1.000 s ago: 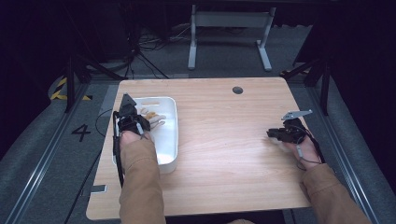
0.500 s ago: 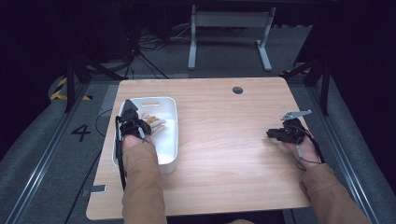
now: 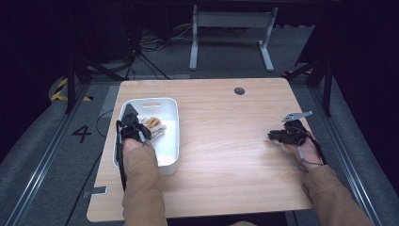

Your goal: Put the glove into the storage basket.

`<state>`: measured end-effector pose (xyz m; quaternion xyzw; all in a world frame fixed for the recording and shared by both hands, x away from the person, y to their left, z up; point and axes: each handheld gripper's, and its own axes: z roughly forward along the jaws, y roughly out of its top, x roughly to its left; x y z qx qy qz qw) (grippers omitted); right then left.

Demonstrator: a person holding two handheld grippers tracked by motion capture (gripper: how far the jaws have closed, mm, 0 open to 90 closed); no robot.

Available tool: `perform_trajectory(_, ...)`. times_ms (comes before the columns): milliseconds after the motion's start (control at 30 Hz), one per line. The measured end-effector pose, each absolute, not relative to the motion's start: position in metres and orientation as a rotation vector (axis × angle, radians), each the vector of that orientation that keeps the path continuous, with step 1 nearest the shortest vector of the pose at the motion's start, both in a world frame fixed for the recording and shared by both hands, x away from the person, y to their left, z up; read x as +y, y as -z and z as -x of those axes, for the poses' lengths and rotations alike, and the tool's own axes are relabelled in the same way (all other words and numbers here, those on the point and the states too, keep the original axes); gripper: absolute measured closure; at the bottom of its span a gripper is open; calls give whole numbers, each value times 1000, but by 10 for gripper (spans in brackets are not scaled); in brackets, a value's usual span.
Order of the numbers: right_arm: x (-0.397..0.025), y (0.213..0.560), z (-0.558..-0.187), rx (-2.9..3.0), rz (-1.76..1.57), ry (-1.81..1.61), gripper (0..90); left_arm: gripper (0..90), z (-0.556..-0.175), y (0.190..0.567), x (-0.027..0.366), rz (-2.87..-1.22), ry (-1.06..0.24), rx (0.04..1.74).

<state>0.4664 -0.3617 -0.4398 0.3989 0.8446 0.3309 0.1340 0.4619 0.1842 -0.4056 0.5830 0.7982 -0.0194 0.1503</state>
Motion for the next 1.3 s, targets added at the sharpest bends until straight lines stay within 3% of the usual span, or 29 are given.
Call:
perform_trajectory(467,-362,441,-467,2446,-1162,-956,758,621,-465,411,183,-1711,99,2312)
perform_trajectory(867,-362,441,-467,2445,-1164,-962,745,209,-468,413,176,-1780,178,2261)
perform_trajectory(1067,-362,440,-467,2438,-1166,-967,744,51,-469,410,169,-1801,183,2218)
perform_trajectory(1300,-362,440,-467,2433,-1163,-976,740,0,-467,405,173,-1803,134,2183)
